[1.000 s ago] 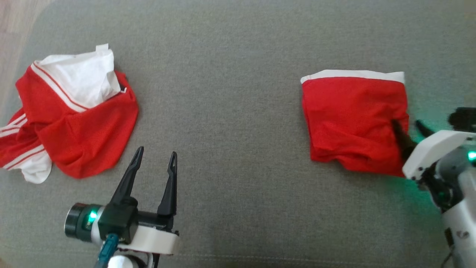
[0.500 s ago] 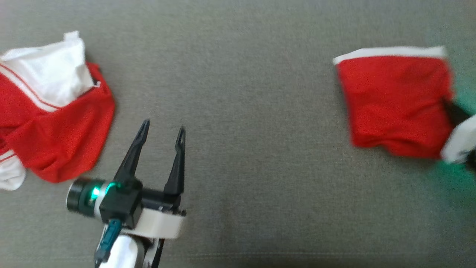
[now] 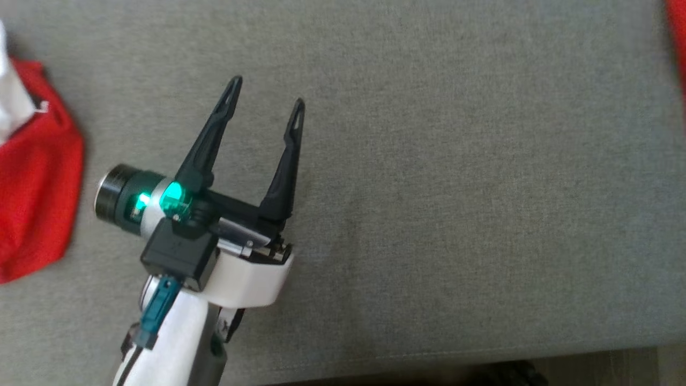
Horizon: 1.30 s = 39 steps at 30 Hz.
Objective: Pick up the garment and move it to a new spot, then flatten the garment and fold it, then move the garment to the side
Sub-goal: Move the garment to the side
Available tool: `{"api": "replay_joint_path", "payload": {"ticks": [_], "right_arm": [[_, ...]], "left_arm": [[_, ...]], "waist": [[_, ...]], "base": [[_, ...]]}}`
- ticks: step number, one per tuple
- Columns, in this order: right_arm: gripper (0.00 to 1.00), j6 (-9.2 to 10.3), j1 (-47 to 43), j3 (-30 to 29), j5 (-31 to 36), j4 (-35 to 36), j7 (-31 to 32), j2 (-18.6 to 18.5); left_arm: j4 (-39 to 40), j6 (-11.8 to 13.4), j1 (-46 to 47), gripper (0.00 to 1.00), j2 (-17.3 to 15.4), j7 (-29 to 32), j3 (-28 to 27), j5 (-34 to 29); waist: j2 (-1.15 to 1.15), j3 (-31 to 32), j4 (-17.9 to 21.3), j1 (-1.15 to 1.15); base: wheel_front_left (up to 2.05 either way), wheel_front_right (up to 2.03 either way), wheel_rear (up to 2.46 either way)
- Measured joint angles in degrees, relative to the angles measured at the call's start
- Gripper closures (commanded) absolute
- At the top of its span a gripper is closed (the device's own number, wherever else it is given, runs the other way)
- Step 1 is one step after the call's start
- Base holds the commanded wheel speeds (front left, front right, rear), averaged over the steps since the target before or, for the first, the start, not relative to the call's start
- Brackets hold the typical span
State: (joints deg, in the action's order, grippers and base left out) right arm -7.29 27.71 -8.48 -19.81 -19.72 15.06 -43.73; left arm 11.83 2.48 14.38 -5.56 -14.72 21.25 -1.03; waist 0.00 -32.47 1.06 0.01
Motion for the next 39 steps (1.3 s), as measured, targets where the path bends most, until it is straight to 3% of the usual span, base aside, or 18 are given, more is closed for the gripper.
{"api": "replay_joint_path", "payload": {"ticks": [5,6,7,10,14,19,30,39], "right_arm": [[1.0,0.0,-0.04,-9.78,6.64,2.99,0.24,0.08],[0.74,0.0,-0.03,-11.25,7.92,3.52,0.63,0.31],[0.0,0.0,-0.03,-12.68,9.43,4.05,0.64,0.78],[0.0,0.0,-0.01,-14.02,13.16,5.64,0.68,3.81],[0.0,0.0,-0.1,-11.25,16.95,7.99,-0.57,9.75],[0.0,0.0,-1.37,-2.16,17.27,8.1,-4.56,17.38],[0.0,0.0,-6.51,15.0,9.56,-2.7,-17.9,30.21],[0.0,0.0,-13.88,21.35,5.6,-6.25,-28.96,34.32]], "left_arm": [[0.6,-0.47,2.76,0.0,-0.67,0.0,0.98,-0.41],[0.59,-0.47,2.83,0.0,-0.82,0.0,1.04,-0.41],[0.57,-0.46,2.82,0.0,-0.93,0.0,1.1,-0.41],[-0.25,-0.24,2.83,0.0,-1.04,0.0,1.26,-0.15],[-2.85,0.87,2.54,0.0,-0.98,0.0,1.1,1.03],[-6.5,1.64,-0.81,0.0,-0.93,0.0,-0.03,3.01],[-11.38,3.65,-13.05,0.0,-0.89,0.0,-4.11,5.71],[-12.74,4.68,-22.73,0.0,-0.82,0.01,-7.42,6.24]], "waist": [[0.0,-3.91,0.48,0.0],[0.0,-3.98,0.37,0.0],[0.0,-3.93,0.27,0.0],[0.0,-2.98,-0.05,-0.01],[0.0,-0.11,-0.56,-0.01],[0.0,5.37,-1.09,-0.02],[0.0,20.93,-2.58,-0.04],[0.0,31.84,-3.54,-0.04]], "base": [[0.0,0.0,0.0],[0.0,0.0,0.0],[0.0,0.0,0.0],[0.0,0.0,0.0],[0.0,0.0,0.0],[0.0,0.0,0.0],[0.0,0.0,0.0],[0.0,0.0,0.0]]}}
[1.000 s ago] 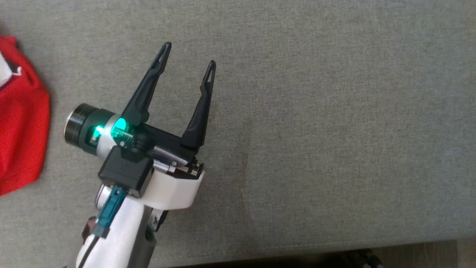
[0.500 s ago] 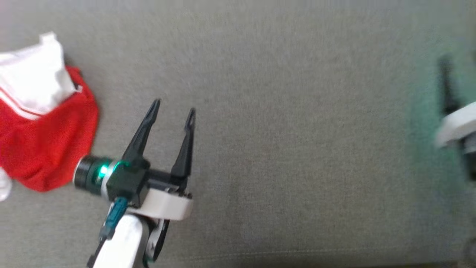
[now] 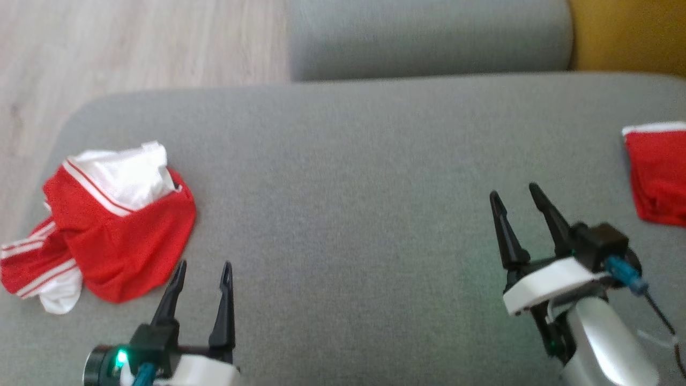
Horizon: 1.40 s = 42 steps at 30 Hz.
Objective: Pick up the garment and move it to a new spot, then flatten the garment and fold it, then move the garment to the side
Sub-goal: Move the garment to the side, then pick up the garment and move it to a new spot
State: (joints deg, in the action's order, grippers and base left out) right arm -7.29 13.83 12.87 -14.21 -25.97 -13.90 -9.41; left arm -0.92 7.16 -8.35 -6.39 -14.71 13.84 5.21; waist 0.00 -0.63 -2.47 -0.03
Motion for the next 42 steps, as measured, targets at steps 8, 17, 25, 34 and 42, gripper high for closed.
{"api": "replay_joint_path", "payload": {"ticks": [8,17,25,34,42], "right_arm": [[0.0,0.0,-11.07,-4.38,1.78,10.35,-0.45,4.54],[0.0,0.0,-21.74,-6.72,2.7,13.59,-0.47,6.5],[0.0,0.0,-22.76,-6.8,3.18,14.45,-0.47,6.75],[0.0,0.0,-22.98,-6.57,2.59,15.34,-0.47,6.78],[0.0,0.0,-25.02,-6.03,2.82,15.38,-0.47,6.8]], "left_arm": [[0.7,-0.1,-4.11,0.0,0.07,0.0,-0.99,-1.31],[1.97,-0.12,-7.49,0.0,0.81,0.0,-1.11,-2.72],[2.0,-0.16,-8.1,0.0,0.94,0.0,-1.24,-3.26],[1.66,-0.62,-8.11,0.0,1.02,0.0,-1.14,-4.01],[1.46,-0.67,-8.14,0.0,1.01,0.0,-0.81,-4.14]], "waist": [[0.0,5.81,-1.13,0.01],[0.0,8.34,-2.18,0.02],[0.0,9.11,-2.1,0.02],[0.0,9.85,-2.28,0.03],[0.0,10.42,-3.33,0.02]], "base": [[0.0,0.0,0.0],[0.0,0.0,0.0],[0.0,0.0,0.0],[0.0,0.0,0.0],[0.0,0.0,0.0]]}}
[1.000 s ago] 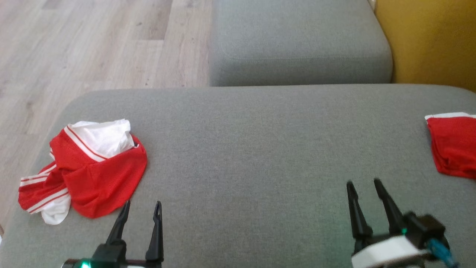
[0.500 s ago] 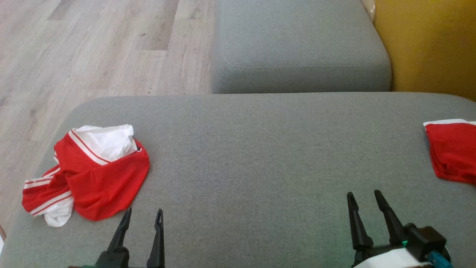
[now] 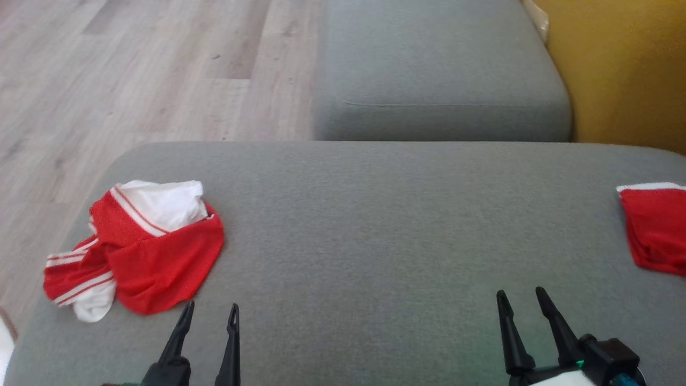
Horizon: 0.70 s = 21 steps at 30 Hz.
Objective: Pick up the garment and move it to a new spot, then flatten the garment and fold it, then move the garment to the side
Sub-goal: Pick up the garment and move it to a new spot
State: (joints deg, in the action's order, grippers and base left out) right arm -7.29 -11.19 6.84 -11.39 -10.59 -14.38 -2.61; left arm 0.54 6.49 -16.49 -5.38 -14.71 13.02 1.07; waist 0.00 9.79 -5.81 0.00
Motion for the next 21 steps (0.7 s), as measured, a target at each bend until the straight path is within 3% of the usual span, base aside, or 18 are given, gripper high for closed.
{"api": "replay_joint_path", "payload": {"ticks": [15,21], "right_arm": [[0.0,0.0,-0.3,1.68,-0.66,0.82,0.0,0.09],[0.0,0.0,1.57,2.69,-0.54,0.34,0.0,0.11]], "left_arm": [[-0.04,0.07,0.02,0.0,-2.07,0.0,-1.43,-0.48],[1.86,1.82,0.02,0.0,-2.36,0.0,-4.61,-0.13]], "waist": [[0.0,-0.17,-12.15,0.0],[0.0,-2.56,-17.97,0.0]], "base": [[0.0,0.0,0.0],[0.0,0.0,0.0]]}}
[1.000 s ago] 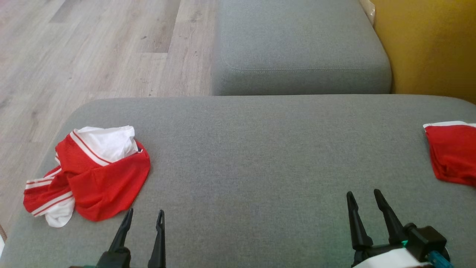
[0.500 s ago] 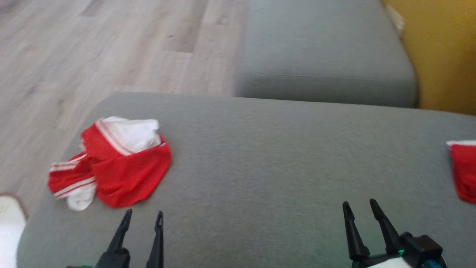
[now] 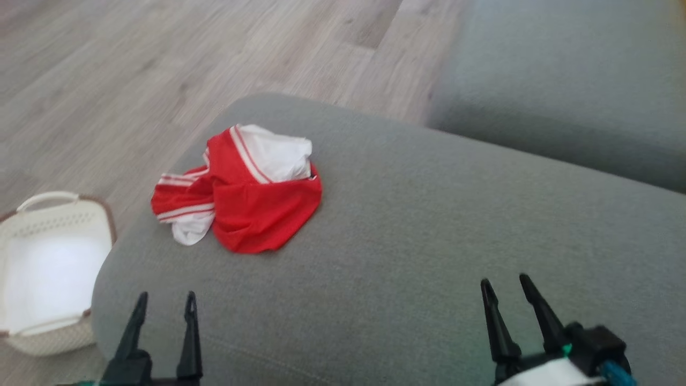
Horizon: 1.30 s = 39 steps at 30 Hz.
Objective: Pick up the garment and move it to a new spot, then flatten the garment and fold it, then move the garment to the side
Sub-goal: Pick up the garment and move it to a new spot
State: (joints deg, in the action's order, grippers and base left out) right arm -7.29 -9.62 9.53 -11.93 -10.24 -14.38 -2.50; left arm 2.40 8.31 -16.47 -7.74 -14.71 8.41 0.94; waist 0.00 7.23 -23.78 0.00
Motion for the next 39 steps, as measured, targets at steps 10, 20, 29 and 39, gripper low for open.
{"api": "replay_joint_path", "payload": {"ticks": [10,20,29,39], "right_arm": [[0.0,0.0,4.38,1.69,0.43,-1.76,0.0,-0.01],[0.0,0.0,2.75,-0.63,2.37,-1.27,0.0,-0.01],[0.0,0.0,5.96,-1.88,4.95,1.36,0.0,-3.86],[0.0,0.0,11.44,-1.66,6.05,2.61,0.0,-9.22]], "left_arm": [[1.8,1.27,0.04,0.0,0.46,0.0,-1.91,0.22],[1.75,-2.98,10.07,0.0,-5.21,0.0,-2.45,-1.75],[-5.24,-9.64,39.36,0.0,-8.77,-0.03,-1.97,0.14],[-37.2,-15.41,63.84,0.0,-8.82,12.7,0.18,9.47]], "waist": [[0.0,-3.23,-3.06,0.01],[0.0,-4.58,-3.63,0.0],[0.0,-13.28,-2.72,0.02],[0.0,-24.4,1.76,0.02]], "base": [[0.0,0.0,0.0],[0.0,0.0,0.0],[0.0,0.0,0.0],[0.0,0.0,0.0]]}}
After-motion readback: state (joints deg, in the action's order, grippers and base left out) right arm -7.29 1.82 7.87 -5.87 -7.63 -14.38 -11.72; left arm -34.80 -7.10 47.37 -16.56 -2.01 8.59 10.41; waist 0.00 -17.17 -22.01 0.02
